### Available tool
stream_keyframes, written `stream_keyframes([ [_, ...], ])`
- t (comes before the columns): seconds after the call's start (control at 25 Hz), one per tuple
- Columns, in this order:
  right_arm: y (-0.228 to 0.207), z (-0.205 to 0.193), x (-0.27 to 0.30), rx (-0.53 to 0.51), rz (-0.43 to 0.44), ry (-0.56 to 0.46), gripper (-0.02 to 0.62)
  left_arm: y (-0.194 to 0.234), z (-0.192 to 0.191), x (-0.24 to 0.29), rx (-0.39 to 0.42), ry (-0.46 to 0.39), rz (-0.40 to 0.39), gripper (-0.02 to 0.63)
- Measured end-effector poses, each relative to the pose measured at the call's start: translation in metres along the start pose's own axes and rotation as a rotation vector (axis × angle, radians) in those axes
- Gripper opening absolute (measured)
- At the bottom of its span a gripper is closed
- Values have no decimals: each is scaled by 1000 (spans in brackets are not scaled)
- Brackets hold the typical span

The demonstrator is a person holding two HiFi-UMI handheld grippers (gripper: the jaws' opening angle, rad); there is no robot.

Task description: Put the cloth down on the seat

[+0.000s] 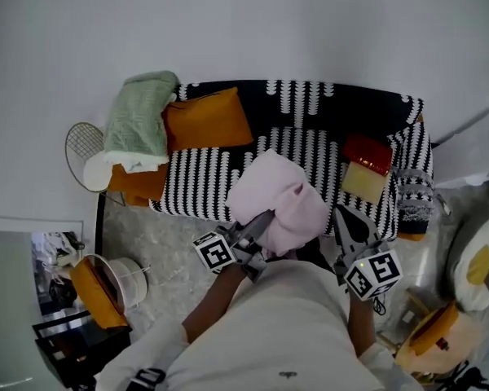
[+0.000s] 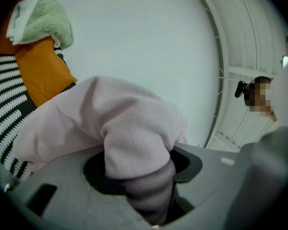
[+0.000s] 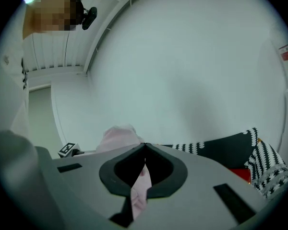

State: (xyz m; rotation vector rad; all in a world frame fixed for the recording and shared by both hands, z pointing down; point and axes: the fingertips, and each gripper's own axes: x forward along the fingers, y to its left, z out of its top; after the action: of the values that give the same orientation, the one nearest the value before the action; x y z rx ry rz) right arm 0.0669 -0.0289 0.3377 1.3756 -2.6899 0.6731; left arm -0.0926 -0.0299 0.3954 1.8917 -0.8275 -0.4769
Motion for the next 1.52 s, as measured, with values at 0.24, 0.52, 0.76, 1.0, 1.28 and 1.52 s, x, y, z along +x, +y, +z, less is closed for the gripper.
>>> stream_keyframes([
  [0.24,-38,8,16,16,58,35,6,8,5,37,-30,-52,41,221],
  [0.52,-75,-1,32,45,79,103,8,23,6,70,-60,-100,103,221],
  [0.76,-90,-10,50,60,42,146,8,46,7,85,-52,-64,119,221],
  [1.0,-106,-15,70,19,-41,158,6,89,10,103,-74,10,111,221],
  [1.28,-122,-25,89,6,-137,191,8,151,6,135,-79,112,100,221],
  [1.52,-130,-59,103,53,-204,235,8,202,-7,160,-54,166,111,222],
])
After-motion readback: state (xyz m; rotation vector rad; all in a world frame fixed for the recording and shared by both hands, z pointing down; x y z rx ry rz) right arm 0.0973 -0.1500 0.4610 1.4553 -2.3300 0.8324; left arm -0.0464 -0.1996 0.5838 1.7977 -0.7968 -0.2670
